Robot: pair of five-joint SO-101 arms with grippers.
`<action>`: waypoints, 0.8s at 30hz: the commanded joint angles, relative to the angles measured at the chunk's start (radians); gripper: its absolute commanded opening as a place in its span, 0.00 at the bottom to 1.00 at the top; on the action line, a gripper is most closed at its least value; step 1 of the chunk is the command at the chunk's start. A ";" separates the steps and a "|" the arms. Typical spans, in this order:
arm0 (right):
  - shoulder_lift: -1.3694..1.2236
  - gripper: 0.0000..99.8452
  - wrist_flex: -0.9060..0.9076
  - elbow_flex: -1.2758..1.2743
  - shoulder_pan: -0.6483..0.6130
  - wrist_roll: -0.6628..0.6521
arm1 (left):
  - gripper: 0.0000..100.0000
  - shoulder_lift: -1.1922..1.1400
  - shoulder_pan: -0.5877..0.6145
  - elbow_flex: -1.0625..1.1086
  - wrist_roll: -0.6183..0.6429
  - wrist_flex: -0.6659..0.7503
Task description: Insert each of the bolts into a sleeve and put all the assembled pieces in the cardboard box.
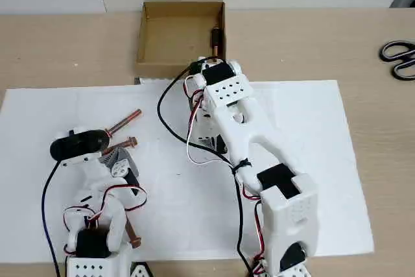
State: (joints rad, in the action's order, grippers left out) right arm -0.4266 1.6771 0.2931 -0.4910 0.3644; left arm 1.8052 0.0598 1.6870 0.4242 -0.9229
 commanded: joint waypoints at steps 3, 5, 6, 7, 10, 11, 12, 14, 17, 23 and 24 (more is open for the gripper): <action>0.007 0.09 -0.025 0.006 0.021 -0.028 | 0.01 0.012 0.000 -0.005 0.006 -0.005; 0.007 0.09 -0.022 0.005 0.022 -0.043 | 0.01 0.012 0.000 -0.005 0.006 -0.005; 0.007 0.09 -0.024 0.005 0.022 -0.046 | 0.01 0.012 0.000 -0.005 0.006 -0.005; 0.010 0.09 -0.024 0.005 0.022 -0.048 | 0.01 0.012 0.000 -0.005 0.006 -0.005; 0.012 0.10 -0.025 0.008 0.022 -0.049 | 0.01 0.012 0.000 -0.005 0.006 -0.005; 0.010 0.12 -0.025 0.008 0.022 -0.049 | 0.01 0.012 0.000 -0.005 0.006 -0.005; 0.008 0.13 -0.025 0.008 0.022 -0.051 | 0.01 0.012 0.000 -0.005 0.006 -0.005; 0.007 0.16 -0.025 0.008 0.022 -0.051 | 0.01 0.012 0.000 -0.005 0.006 -0.005; 0.007 0.17 -0.039 0.008 0.021 -0.051 | 0.01 0.012 0.000 -0.005 0.006 -0.005; 0.004 0.17 -0.084 0.005 0.021 -0.051 | 0.01 0.012 0.000 -0.005 0.006 -0.005; 0.004 0.17 -0.094 0.005 0.021 -0.051 | 0.01 0.012 0.000 -0.005 0.006 -0.005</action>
State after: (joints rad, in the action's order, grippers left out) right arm -0.4266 1.6141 0.2931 -0.4803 0.3245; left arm 1.8052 0.0598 1.6870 0.4242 -0.9229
